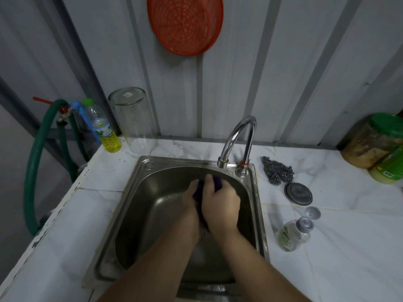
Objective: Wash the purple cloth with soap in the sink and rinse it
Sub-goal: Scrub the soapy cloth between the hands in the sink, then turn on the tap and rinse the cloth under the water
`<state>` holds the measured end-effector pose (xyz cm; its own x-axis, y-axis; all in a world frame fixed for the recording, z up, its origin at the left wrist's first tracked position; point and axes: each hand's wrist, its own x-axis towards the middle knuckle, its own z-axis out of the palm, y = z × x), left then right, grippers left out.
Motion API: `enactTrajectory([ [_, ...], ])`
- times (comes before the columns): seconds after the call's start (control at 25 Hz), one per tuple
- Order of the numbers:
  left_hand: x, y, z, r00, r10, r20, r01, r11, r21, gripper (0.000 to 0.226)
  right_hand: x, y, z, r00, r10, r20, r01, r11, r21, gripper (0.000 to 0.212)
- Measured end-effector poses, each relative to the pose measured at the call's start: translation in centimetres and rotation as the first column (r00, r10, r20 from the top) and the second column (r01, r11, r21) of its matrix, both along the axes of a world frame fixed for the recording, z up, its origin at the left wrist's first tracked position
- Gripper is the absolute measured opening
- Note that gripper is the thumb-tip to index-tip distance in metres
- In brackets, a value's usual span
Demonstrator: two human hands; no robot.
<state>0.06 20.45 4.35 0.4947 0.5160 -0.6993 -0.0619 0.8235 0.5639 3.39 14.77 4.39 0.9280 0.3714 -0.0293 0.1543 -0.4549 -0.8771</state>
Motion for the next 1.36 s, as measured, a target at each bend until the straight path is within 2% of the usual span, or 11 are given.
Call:
enactTrajectory([
  [0.16,0.2,-1.1,0.5,0.991,-0.131,0.007,0.132,0.989,-0.067,0.053,7.3,-0.4,-1.1,0.974,-0.103,-0.201,0.073,0.986,-0.149,0.060],
  [0.36,-2.8,0.7,-0.5,0.956,-0.294,0.027,0.294,0.956,-0.018,0.055,9.6,-1.9,-1.3,0.929,-0.003,-0.371,0.043,0.994,0.101,0.045],
  [0.44,-2.9,0.7,-1.3,0.924,-0.368,-0.101,0.373,0.928,0.031,0.058,9.8,-2.5,-0.5,0.945,0.063,-0.320,-0.029,0.993,0.110,0.039],
  [0.52,-2.6,0.6,-1.6,0.918,-0.341,-0.202,0.354,0.935,0.033,0.050,9.6,-2.8,-0.1,0.968,0.144,-0.206,-0.142,0.990,0.024,0.031],
  [0.68,-1.4,-0.2,-1.5,0.982,-0.187,-0.007,0.186,0.981,-0.056,0.037,7.3,-3.8,1.5,0.945,0.306,-0.118,-0.314,0.948,-0.049,0.038],
  [0.8,-0.5,-0.3,-1.3,0.970,-0.218,0.106,0.220,0.976,-0.006,0.049,4.5,-4.8,1.8,0.848,0.527,-0.046,-0.527,0.832,-0.177,0.048],
  [0.88,-0.1,-0.3,-1.4,0.974,-0.210,0.082,0.208,0.977,0.038,0.047,3.6,-4.8,1.9,0.806,0.571,-0.154,-0.585,0.808,-0.066,0.046],
  [0.96,0.2,0.0,-1.6,0.985,-0.169,0.028,0.168,0.985,0.041,0.042,4.8,-4.1,2.1,0.851,0.457,-0.259,-0.458,0.887,0.062,0.042],
  [1.04,0.3,0.4,-1.8,0.991,-0.133,0.004,0.133,0.991,0.018,0.042,7.9,-3.5,2.5,0.944,0.275,-0.184,-0.291,0.955,-0.066,0.032],
  [1.16,0.5,0.9,-1.8,0.994,-0.106,0.030,0.106,0.994,-0.016,0.045,13.1,-3.2,3.4,0.982,0.182,-0.043,-0.186,0.928,-0.323,0.028],
  [1.36,1.5,1.3,-2.1,0.994,-0.095,0.057,0.097,0.995,-0.032,0.055,19.1,-2.7,2.6,0.985,0.172,-0.018,-0.158,0.854,-0.496,0.032],
])
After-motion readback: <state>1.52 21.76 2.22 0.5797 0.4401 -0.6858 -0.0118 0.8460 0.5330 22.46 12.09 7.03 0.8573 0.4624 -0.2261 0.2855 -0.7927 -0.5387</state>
